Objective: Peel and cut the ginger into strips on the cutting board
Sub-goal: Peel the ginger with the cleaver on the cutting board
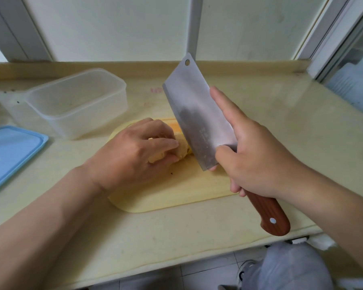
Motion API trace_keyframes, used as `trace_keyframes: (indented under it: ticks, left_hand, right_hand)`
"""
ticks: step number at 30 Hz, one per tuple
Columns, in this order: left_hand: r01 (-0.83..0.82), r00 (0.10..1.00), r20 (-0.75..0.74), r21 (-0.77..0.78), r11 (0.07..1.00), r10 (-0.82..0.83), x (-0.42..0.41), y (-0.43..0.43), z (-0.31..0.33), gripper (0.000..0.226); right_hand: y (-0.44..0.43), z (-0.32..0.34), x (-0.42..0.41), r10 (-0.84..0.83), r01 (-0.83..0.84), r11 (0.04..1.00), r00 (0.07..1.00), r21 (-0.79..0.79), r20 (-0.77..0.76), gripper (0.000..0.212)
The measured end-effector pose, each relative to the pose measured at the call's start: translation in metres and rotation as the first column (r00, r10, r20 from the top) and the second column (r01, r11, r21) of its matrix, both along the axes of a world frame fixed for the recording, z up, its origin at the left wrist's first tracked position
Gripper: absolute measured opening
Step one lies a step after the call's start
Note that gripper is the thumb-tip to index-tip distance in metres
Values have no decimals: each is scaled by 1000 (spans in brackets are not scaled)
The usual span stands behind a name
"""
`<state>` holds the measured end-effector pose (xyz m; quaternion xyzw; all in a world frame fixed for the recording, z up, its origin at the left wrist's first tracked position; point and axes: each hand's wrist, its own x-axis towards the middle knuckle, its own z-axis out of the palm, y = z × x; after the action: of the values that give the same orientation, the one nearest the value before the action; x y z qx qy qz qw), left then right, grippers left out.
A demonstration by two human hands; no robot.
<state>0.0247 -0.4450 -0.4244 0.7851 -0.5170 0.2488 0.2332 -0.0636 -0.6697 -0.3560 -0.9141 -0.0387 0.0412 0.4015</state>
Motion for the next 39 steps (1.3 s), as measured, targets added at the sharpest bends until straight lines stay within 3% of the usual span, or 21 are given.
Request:
trace_keyframes:
  ticks: [22, 30, 39]
  left_hand:
    - [14, 1000, -20, 14, 1000, -14, 0, 0, 4, 18]
    - [-19, 997, -78, 15, 1000, 20, -7, -2, 8, 13]
    - [-15, 1000, -20, 50, 999, 16, -4, 0, 7, 13]
  right_hand:
    - [0, 2, -1, 28, -29, 999, 999, -36, -27, 98]
    - [-4, 16, -14, 68, -83, 988, 991, -133, -118, 97]
    - [10, 29, 12, 119, -165, 946, 978, -279, -173, 95]
